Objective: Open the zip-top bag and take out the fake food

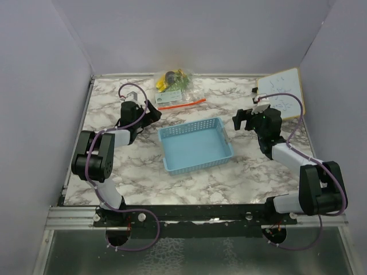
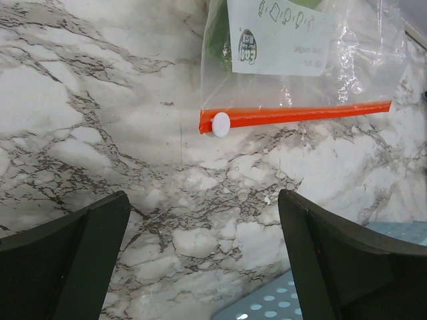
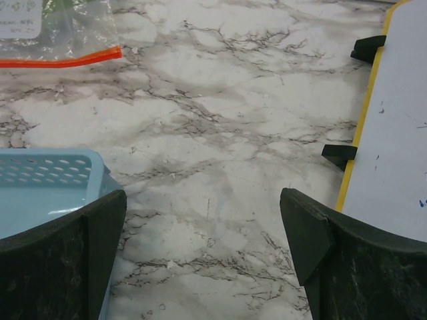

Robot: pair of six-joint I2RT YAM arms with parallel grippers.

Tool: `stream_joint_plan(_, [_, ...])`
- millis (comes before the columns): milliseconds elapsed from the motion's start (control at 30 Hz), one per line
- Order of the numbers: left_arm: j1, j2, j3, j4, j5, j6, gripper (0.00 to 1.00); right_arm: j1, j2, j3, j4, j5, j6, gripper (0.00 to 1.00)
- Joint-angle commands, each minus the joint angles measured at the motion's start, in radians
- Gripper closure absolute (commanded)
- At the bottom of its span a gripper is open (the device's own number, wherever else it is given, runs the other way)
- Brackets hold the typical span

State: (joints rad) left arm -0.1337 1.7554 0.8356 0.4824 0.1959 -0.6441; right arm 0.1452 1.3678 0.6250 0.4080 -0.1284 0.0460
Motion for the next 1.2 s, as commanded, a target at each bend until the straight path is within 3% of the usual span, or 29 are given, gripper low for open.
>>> stream_joint_plan(0, [-0.009, -0.041, 0.02, -0.017, -0.042, 0.024, 0.03, 0.004, -0.02, 0.001, 0.018, -0.034, 0.008, 0.01])
stream_joint_plan(367, [-0.018, -0.053, 0.024, -0.034, -0.07, 0.05, 0.03, 0.004, -0.04, -0.001, 0.016, -0.009, 0.015, 0.01])
stream_joint_plan(500, [-0.094, -0.118, 0.048, -0.076, -0.153, 0.188, 0.04, 0.005, -0.064, -0.017, 0.009, -0.04, -0.011, 0.01])
stream_joint_plan(533, [-0.116, -0.138, 0.056, -0.094, -0.175, 0.233, 0.06, 0.005, -0.072, -0.027, 0.014, -0.042, -0.015, 0.01])
stream_joint_plan(633, [-0.137, -0.2, 0.089, -0.17, -0.213, 0.289, 0.25, 0.004, -0.097, -0.065, 0.047, -0.057, -0.02, 0.01])
stream_joint_plan(733, [-0.155, -0.265, 0.092, -0.186, -0.205, 0.343, 0.26, 0.005, -0.107, -0.081, 0.067, -0.104, -0.024, 0.01])
stream_joint_plan(833, [-0.213, -0.278, 0.127, -0.24, -0.155, 0.473, 0.24, 0.004, -0.106, -0.082, 0.094, -0.179, -0.011, 0.01])
stream_joint_plan(967, [-0.339, -0.284, 0.138, -0.332, -0.095, 0.661, 0.05, 0.005, -0.115, -0.094, 0.131, -0.255, 0.008, 0.01])
stream_joint_plan(1167, [-0.444, -0.224, 0.082, -0.364, -0.14, 0.755, 0.03, 0.005, -0.148, -0.122, 0.163, -0.272, 0.028, 0.01])
